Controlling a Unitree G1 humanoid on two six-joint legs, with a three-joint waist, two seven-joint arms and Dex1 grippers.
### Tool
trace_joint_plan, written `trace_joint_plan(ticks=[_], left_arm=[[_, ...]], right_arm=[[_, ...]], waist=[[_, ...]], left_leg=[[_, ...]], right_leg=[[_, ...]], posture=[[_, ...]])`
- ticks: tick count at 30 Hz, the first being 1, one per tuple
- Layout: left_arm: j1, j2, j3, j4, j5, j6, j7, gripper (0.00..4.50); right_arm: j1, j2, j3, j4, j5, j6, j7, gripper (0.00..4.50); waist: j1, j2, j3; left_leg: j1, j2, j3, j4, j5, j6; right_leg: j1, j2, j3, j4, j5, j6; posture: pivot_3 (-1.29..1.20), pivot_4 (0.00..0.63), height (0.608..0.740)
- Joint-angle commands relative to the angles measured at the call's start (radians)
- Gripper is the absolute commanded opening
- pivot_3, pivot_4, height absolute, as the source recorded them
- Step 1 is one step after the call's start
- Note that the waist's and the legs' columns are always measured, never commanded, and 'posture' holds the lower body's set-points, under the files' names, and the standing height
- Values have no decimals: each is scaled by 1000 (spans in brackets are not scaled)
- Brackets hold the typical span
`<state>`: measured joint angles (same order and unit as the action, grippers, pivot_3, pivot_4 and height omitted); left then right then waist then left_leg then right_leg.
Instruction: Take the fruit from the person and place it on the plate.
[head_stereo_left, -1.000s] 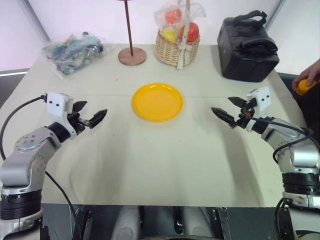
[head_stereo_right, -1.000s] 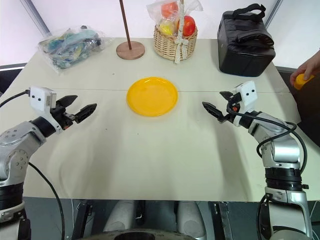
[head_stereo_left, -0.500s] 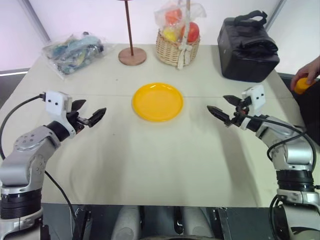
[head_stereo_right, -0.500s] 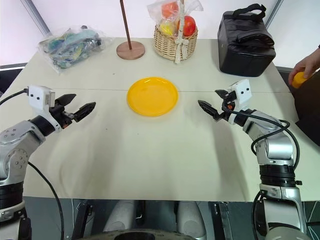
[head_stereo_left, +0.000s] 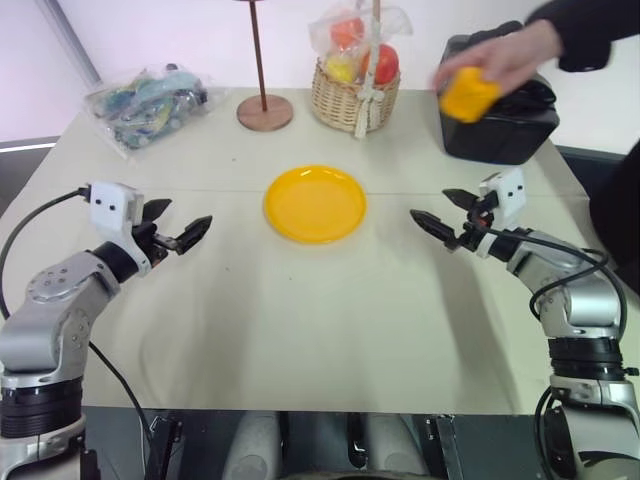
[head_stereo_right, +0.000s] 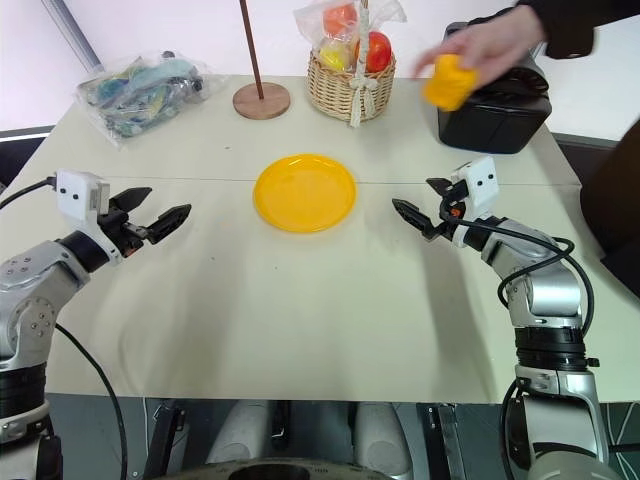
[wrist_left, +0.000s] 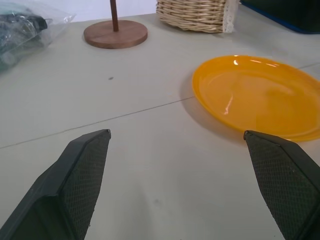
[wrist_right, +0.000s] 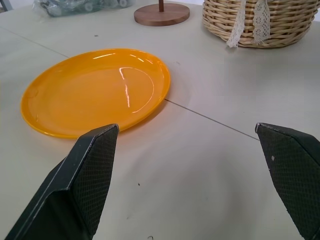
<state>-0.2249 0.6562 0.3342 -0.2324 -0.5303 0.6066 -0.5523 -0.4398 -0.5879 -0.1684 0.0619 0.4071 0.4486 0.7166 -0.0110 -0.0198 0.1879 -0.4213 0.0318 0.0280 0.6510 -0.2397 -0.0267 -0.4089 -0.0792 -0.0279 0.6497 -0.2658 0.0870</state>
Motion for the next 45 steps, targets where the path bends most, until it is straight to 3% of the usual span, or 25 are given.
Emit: trace_joint_plan(ticks=[1,7,11,19,23,28,36,45], left_arm=[[-18,9,9,2,9,-32,-11,4467],[-37,3,3,18,10,-47,-23,4467],[-146,-21,58,48,-85,-25,-22,4467],[-317,124,-50,80,-195,89,-295,4467],[-360,157,-115,98,-185,92,-387,4467],[-405,148,-169,111,-159,78,-432,4467],[-429,117,-199,132,-127,58,-439,4467],[-378,92,-173,86,-121,60,-394,4467]], right_arm=[[0,-8,-20,-36,10,-12,5,4500],[8,-7,-20,-25,5,-23,9,4500],[12,-4,-20,-15,2,-30,10,4500],[28,-13,-34,-25,0,-36,4,4500],[46,-11,-57,-76,15,-20,-29,4500],[-4,96,-156,-129,127,27,-174,4500],[-80,203,-109,-217,144,49,-293,4500],[-157,240,-56,-211,153,71,-309,4500]], waist=[[0,0,0],[0,0,0],[5,0,0],[-3,0,0],[-1,0,0],[-2,0,0],[-2,0,0],[-2,0,0]], left_leg=[[0,0,0,0,0,0],[0,0,0,0,0,0],[0,0,0,0,0,0],[0,0,0,0,0,0],[0,0,0,0,0,0],[-1,0,0,1,0,0],[-1,0,0,0,0,0],[-1,0,0,0,0,0]], right_leg=[[0,0,0,0,0,0],[0,0,0,0,0,0],[0,0,0,0,0,0],[0,0,0,0,0,0],[0,1,0,0,0,0],[0,1,0,0,0,0],[-1,1,0,0,0,0],[-1,1,0,0,0,0]], posture=[[0,150,740],[0,150,740],[0,150,740],[0,150,740],[0,150,740],[0,150,740],[0,150,740],[0,150,740]])
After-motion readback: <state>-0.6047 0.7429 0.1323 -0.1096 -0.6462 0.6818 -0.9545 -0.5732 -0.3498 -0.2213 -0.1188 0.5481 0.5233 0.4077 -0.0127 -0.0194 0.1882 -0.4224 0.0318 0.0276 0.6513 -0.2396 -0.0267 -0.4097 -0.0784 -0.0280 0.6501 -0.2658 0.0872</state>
